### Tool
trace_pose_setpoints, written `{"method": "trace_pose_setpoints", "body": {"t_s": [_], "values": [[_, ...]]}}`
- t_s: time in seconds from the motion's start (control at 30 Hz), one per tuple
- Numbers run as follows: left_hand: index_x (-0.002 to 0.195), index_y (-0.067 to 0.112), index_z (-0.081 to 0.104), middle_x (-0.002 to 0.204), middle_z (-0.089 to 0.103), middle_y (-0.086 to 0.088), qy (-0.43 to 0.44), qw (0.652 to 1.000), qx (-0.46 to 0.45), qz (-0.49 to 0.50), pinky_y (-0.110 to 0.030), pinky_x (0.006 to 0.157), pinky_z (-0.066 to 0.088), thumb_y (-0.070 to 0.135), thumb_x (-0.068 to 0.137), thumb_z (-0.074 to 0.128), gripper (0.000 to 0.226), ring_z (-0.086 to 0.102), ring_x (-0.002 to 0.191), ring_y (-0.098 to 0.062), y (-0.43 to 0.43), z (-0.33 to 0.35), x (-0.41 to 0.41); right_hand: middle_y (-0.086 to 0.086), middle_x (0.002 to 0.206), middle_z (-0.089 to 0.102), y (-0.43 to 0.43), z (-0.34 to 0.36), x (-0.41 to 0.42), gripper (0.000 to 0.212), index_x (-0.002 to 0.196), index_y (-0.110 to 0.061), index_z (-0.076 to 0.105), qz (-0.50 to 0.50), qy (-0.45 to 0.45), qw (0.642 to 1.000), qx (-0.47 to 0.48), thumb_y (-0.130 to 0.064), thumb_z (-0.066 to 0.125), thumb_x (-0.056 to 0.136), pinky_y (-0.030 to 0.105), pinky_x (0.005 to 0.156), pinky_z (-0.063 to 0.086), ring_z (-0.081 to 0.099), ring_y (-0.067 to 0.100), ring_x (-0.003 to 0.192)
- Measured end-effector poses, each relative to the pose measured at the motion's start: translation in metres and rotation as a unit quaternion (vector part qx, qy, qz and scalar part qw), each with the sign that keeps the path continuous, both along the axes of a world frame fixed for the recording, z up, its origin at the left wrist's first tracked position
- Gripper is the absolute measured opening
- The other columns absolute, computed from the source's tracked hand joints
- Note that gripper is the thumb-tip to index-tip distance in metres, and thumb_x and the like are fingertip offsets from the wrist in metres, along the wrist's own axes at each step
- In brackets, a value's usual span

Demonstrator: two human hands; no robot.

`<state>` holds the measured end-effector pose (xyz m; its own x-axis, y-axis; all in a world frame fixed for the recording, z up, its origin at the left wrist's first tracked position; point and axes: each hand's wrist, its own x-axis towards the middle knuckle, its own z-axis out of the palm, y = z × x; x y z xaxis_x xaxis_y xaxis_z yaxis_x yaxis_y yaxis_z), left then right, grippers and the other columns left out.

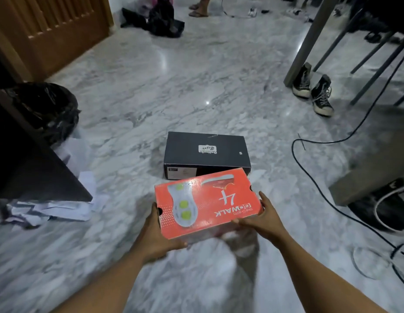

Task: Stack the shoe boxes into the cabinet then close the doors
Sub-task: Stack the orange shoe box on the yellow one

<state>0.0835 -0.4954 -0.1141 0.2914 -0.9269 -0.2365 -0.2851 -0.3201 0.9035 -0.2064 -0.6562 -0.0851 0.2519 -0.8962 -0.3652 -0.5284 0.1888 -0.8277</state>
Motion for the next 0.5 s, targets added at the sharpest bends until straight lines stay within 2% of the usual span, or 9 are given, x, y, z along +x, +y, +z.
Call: {"method": "trace_pose_setpoints", "body": {"t_s": [0.03, 0.1, 0.17, 0.27, 0.37, 0.43, 0.5], "values": [[0.139, 0.042, 0.031, 0.133, 0.06, 0.013, 0.001, 1.0, -0.008, 0.002, -0.046, 0.095, 0.055, 0.03, 0.046, 0.103, 0.118, 0.063, 0.118, -0.009, -0.001, -0.002, -0.001, -0.01, 0.13, 0.056, -0.001, -0.005, -0.002, 0.131, 0.154, -0.02, 0.024, 0.002, -0.002, 1.0, -0.007, -0.026, 0.101, 0.048, 0.024, 0.088, 0.052, 0.058, 0.012, 0.115], [0.14, 0.039, 0.03, 0.135, 0.059, 0.012, 0.006, 1.0, -0.021, 0.003, -0.046, 0.096, 0.054, 0.029, 0.049, 0.102, 0.117, 0.062, 0.119, -0.009, -0.002, -0.001, -0.003, -0.01, 0.128, 0.062, -0.001, -0.01, -0.003, 0.122, 0.145, -0.026, 0.037, 0.012, -0.003, 1.0, -0.024, -0.036, 0.102, 0.043, 0.033, 0.094, 0.054, 0.062, 0.011, 0.115], [0.139, 0.044, 0.029, 0.134, 0.06, 0.016, 0.013, 1.0, -0.026, 0.003, -0.044, 0.096, 0.054, 0.03, 0.051, 0.101, 0.115, 0.062, 0.118, -0.006, -0.003, 0.002, -0.005, -0.011, 0.121, 0.068, -0.003, -0.014, -0.003, 0.109, 0.134, -0.031, 0.047, 0.029, -0.011, 0.999, -0.042, -0.042, 0.102, 0.041, 0.04, 0.094, 0.057, 0.066, 0.009, 0.11], [0.137, 0.053, 0.027, 0.126, 0.063, 0.022, 0.008, 1.0, -0.027, 0.008, -0.043, 0.091, 0.057, 0.032, 0.054, 0.098, 0.111, 0.066, 0.109, -0.002, 0.0, 0.007, -0.006, -0.012, 0.121, 0.068, 0.0, -0.015, -0.001, 0.11, 0.135, -0.034, 0.046, 0.027, -0.028, 0.997, -0.059, -0.041, 0.102, 0.041, 0.038, 0.092, 0.058, 0.067, 0.008, 0.109], [0.141, 0.057, 0.022, 0.125, 0.063, 0.024, 0.002, 1.0, -0.031, 0.004, -0.043, 0.092, 0.056, 0.04, 0.054, 0.096, 0.116, 0.067, 0.108, -0.004, 0.005, 0.014, -0.005, -0.011, 0.118, 0.07, 0.008, -0.011, -0.003, 0.104, 0.131, -0.033, 0.05, 0.017, -0.05, 0.996, -0.068, -0.034, 0.103, 0.042, 0.032, 0.089, 0.058, 0.068, 0.009, 0.107], [0.141, 0.065, 0.012, 0.128, 0.06, 0.029, -0.014, 0.999, -0.033, 0.007, -0.043, 0.095, 0.055, 0.051, 0.051, 0.094, 0.123, 0.065, 0.111, -0.003, 0.012, 0.024, -0.003, -0.011, 0.116, 0.071, 0.017, -0.003, -0.003, 0.102, 0.131, -0.032, 0.051, 0.003, -0.068, 0.995, -0.074, -0.028, 0.103, 0.043, 0.025, 0.084, 0.058, 0.069, 0.008, 0.105], [0.135, 0.074, -0.005, 0.133, 0.05, 0.037, -0.047, 0.998, -0.035, 0.012, -0.037, 0.098, 0.052, 0.059, 0.049, 0.091, 0.13, 0.061, 0.115, 0.002, 0.023, 0.041, 0.001, -0.011, 0.115, 0.071, 0.029, 0.01, -0.001, 0.102, 0.131, -0.032, 0.051, -0.005, -0.084, 0.993, -0.078, -0.028, 0.103, 0.043, 0.025, 0.085, 0.057, 0.069, 0.008, 0.105]]}}
